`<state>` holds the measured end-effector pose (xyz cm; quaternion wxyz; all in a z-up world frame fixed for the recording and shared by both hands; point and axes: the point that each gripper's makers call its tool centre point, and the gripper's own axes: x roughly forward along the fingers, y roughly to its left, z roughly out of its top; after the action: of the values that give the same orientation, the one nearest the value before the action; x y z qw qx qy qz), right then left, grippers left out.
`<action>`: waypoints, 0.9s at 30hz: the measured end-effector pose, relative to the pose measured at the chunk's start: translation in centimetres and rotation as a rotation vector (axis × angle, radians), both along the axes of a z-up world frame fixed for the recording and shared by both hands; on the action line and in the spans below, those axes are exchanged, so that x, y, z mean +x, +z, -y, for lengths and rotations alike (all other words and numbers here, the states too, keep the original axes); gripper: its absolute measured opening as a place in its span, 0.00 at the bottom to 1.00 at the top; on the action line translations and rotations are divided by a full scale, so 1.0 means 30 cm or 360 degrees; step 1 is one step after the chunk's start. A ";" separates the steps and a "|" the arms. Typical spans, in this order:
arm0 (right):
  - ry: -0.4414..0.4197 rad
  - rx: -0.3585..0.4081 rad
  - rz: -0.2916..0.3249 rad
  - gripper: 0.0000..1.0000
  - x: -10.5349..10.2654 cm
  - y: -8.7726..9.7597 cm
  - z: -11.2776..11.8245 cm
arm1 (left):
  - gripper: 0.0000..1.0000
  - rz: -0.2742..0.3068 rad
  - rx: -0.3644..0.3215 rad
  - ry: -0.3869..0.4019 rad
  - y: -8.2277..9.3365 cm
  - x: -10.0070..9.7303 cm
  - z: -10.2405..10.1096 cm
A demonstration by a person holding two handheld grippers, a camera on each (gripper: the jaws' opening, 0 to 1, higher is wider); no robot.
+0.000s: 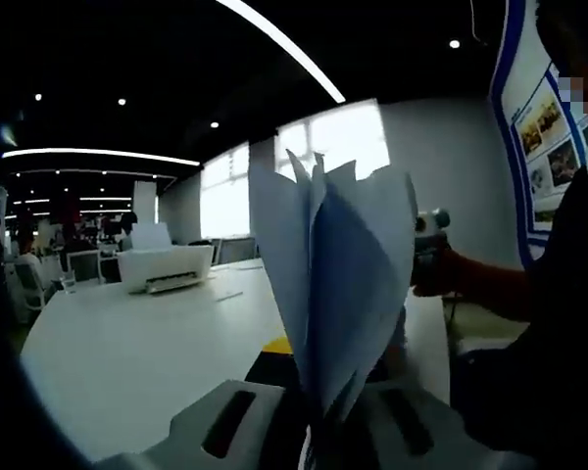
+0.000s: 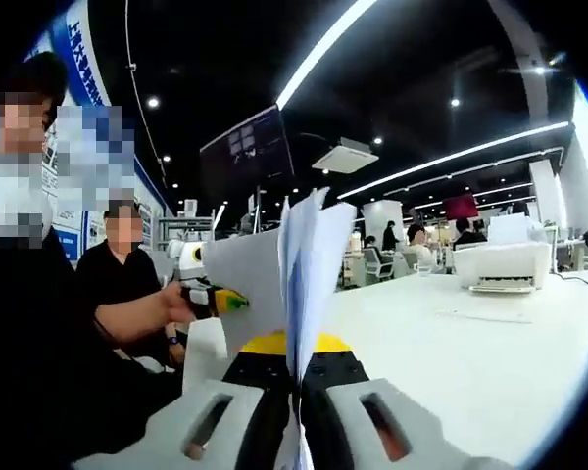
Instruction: Organize the stack of printing papers by aligning and flattening the scattered papers on the table
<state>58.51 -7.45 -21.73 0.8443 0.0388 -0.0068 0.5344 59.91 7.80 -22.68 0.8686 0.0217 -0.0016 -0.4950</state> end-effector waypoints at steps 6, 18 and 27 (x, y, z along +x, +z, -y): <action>0.0028 0.0017 -0.0078 0.00 0.004 0.025 0.007 | 0.05 -0.0171 -0.0068 -0.0039 0.023 -0.009 -0.006; 0.0055 0.0100 -0.0614 0.00 0.025 0.014 0.033 | 0.06 -0.0731 -0.0158 -0.0203 0.017 -0.014 0.030; -0.0047 -0.0041 -0.0711 0.00 0.093 -0.084 0.062 | 0.06 -0.0849 -0.0076 -0.0122 -0.079 0.050 0.057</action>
<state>61.28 -9.32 -24.26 0.8330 0.1452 0.1866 0.5003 61.41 6.08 -25.04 0.8192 -0.1300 0.2148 -0.5156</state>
